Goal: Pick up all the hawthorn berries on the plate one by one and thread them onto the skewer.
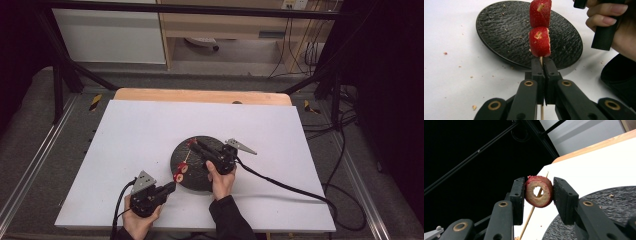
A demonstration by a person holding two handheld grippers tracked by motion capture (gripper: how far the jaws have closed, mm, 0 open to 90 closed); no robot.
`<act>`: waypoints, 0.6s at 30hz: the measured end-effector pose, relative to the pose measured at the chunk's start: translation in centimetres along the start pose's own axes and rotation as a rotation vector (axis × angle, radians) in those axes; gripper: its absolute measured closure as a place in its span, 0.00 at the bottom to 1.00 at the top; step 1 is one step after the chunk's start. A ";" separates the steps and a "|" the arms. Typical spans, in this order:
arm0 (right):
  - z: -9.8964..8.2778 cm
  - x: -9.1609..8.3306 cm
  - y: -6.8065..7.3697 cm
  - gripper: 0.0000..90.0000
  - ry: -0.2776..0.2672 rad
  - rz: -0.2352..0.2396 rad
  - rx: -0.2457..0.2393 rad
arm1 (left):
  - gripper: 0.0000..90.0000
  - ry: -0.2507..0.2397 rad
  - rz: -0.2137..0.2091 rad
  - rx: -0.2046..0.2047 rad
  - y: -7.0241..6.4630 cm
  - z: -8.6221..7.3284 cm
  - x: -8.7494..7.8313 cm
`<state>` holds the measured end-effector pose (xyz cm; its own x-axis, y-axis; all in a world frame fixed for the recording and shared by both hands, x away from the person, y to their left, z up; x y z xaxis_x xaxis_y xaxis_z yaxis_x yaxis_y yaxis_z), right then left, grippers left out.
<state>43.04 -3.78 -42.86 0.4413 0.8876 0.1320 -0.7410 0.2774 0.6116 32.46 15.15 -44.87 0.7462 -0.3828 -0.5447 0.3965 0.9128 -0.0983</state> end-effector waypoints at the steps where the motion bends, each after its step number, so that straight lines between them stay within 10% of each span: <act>1: 0.0 0.0 0.1 0.70 -0.001 0.005 0.004 | 0.99 0.003 -0.001 0.004 -0.1 0.1 0.0; 18: -2.2 -0.3 1.0 0.70 0.071 0.018 0.012 | 0.99 0.019 0.003 0.021 0.1 0.1 0.3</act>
<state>41.06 -2.96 -43.98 0.3905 0.9164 0.0874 -0.7421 0.2572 0.6190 32.77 15.14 -44.92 0.7369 -0.3775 -0.5608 0.4062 0.9104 -0.0791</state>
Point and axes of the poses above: each handheld gripper's, and its own axes: x roughly forward along the jaws, z roughly out of its top, y roughly to its left, the point moved 4 cm from there along x, roughly forward along the jaws, and after that the axes turned 15 degrees about z, right-handed, at the moved point
